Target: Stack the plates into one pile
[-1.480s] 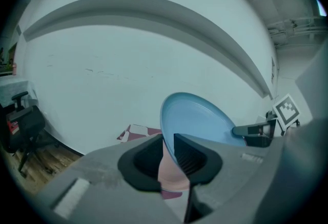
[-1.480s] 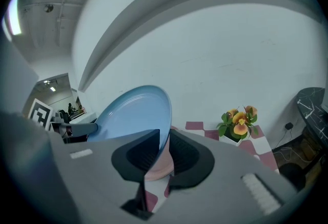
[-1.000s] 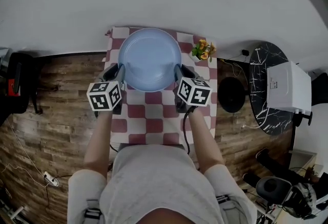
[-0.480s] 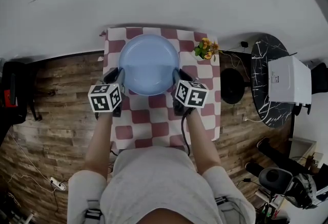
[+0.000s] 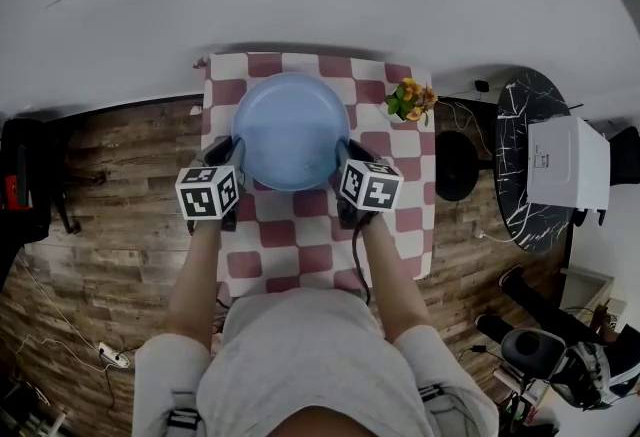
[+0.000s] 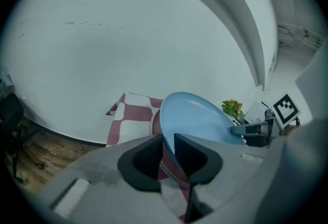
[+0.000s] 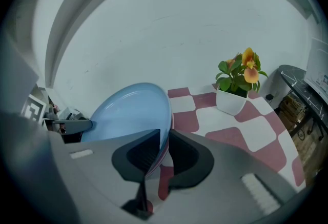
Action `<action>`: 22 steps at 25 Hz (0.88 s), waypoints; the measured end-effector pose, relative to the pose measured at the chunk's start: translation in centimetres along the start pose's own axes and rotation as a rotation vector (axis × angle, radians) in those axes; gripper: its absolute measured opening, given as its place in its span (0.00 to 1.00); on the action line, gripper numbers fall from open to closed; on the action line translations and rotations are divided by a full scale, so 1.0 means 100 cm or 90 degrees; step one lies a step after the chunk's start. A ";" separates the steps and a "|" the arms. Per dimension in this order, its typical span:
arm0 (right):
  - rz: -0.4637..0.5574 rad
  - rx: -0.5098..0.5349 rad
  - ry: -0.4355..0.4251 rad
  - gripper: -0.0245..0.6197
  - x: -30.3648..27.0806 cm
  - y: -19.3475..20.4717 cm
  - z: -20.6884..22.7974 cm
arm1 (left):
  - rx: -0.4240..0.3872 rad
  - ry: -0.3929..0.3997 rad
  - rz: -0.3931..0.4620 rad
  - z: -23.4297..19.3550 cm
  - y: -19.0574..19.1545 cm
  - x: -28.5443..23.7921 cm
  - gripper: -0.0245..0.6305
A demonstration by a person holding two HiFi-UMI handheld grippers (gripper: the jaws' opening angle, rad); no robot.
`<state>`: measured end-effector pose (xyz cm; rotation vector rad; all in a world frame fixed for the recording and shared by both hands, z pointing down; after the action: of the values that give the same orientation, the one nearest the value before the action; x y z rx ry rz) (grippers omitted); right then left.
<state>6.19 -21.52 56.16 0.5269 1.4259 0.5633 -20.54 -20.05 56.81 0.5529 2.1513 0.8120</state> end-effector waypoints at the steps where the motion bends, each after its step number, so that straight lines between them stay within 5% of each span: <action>1: -0.002 0.003 0.000 0.13 -0.002 0.001 0.000 | 0.003 -0.002 -0.003 -0.002 0.002 -0.001 0.16; 19: -0.009 0.056 0.020 0.15 -0.012 0.002 -0.006 | -0.005 -0.002 -0.004 -0.009 0.009 -0.008 0.17; 22: -0.009 0.074 0.016 0.19 -0.011 0.003 -0.008 | -0.015 -0.011 0.001 -0.009 0.010 -0.005 0.23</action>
<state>5.35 -22.00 57.13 0.6030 1.4908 0.4790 -20.74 -19.99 58.21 0.5476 2.1235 0.8301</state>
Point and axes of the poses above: the fingertips, and each gripper's own axes: x backward along the fingers, z to its right, y out of its underside, the point moved 5 cm from there along x, backward along the fingers, and after that the axes turned 15 degrees about y, right-handed, at the moved point
